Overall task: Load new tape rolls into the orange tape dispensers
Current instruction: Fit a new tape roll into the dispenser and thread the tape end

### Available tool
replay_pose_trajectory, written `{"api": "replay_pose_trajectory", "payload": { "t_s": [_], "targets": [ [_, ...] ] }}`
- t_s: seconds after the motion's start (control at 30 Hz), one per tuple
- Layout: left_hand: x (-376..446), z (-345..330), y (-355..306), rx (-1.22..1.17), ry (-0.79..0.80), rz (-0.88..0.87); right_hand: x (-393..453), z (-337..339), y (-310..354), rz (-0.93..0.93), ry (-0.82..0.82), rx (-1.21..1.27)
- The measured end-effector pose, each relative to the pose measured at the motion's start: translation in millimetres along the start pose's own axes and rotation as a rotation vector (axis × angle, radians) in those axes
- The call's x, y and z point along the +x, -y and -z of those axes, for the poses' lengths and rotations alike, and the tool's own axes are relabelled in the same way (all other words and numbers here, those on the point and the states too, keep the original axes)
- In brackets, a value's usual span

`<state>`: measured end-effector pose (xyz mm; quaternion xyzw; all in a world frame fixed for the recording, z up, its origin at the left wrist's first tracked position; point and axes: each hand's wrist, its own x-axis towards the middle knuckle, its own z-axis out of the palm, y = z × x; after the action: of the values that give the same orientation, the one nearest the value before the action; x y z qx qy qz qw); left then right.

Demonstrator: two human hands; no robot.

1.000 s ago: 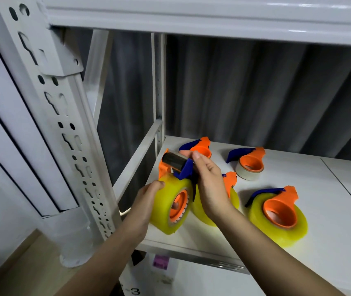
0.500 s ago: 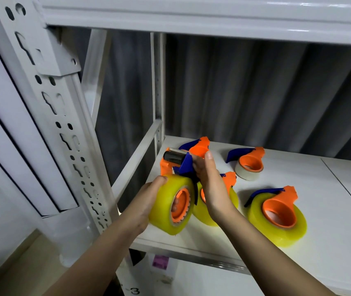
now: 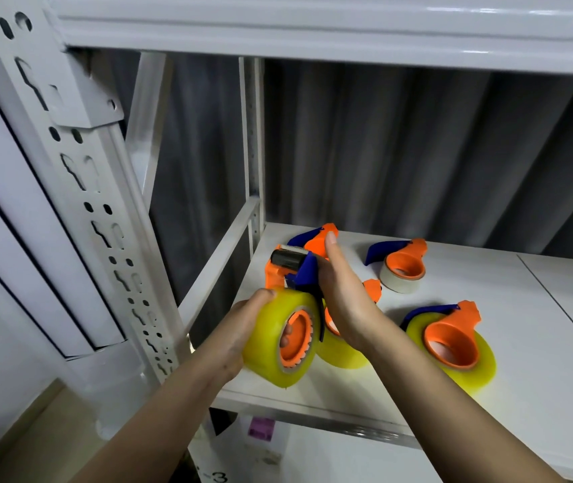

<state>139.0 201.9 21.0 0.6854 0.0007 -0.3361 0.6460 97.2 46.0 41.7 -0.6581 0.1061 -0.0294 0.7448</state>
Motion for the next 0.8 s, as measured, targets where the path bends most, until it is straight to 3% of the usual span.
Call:
{"api": "replay_pose_trajectory", "payload": {
  "t_s": [0.1, 0.2, 0.37, 0.8],
  "targets": [
    [-1, 0, 0, 0.018, 0.005, 0.003, 2, 1, -3, 0.036, 0.022, -0.010],
    [-1, 3, 1, 0.003, 0.008, 0.002, 5, 2, 0, -0.053, 0.009, -0.011],
    [-3, 4, -1, -0.008, 0.016, -0.009, -1, 2, 5, -0.154, 0.122, 0.191],
    [-4, 3, -1, 0.027, 0.013, -0.024, 3, -5, 13, -0.208, 0.016, 0.208]
  ]
}}
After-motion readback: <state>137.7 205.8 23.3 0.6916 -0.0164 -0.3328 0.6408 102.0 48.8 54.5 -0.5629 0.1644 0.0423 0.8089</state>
